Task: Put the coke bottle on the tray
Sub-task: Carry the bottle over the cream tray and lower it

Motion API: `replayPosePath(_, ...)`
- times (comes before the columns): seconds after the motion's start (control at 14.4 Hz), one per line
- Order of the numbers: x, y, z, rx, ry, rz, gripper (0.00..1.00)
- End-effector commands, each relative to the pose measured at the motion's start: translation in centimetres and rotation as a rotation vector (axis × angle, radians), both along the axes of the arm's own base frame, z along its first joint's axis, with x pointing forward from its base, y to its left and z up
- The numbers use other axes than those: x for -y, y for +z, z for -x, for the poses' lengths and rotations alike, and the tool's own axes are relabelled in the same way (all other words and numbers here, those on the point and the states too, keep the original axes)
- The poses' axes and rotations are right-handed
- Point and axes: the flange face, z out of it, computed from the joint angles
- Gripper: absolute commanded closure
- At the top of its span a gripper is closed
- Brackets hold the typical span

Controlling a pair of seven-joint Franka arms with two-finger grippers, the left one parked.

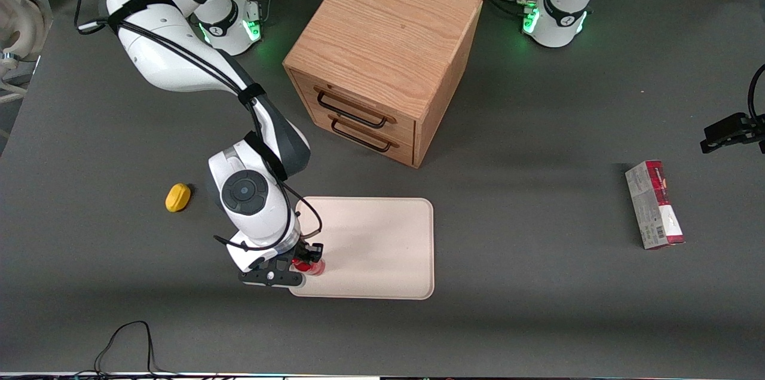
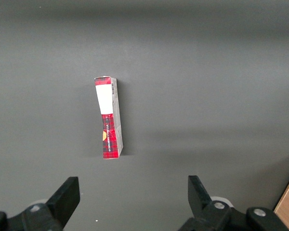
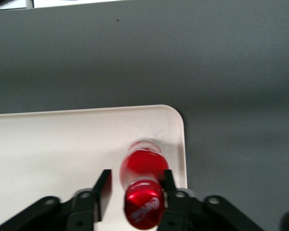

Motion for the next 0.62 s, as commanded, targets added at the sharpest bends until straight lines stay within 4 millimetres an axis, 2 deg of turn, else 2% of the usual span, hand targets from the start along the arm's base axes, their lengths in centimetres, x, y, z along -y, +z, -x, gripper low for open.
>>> replayPosePath(0.0,-0.4,0.6,-0.6,0.05,-0.009,0.013,0.0)
replayPosePath(0.21,-0.3,1.7,-0.9,0.072,-0.016,0.002,0.0)
replayPosePath(0.42,0.0,3.9,-1.3,0.094,-0.024,-0.006,0.0)
replayPosePath(0.55,1.1,7.2,-0.9,0.079,-0.039,0.029,0.0)
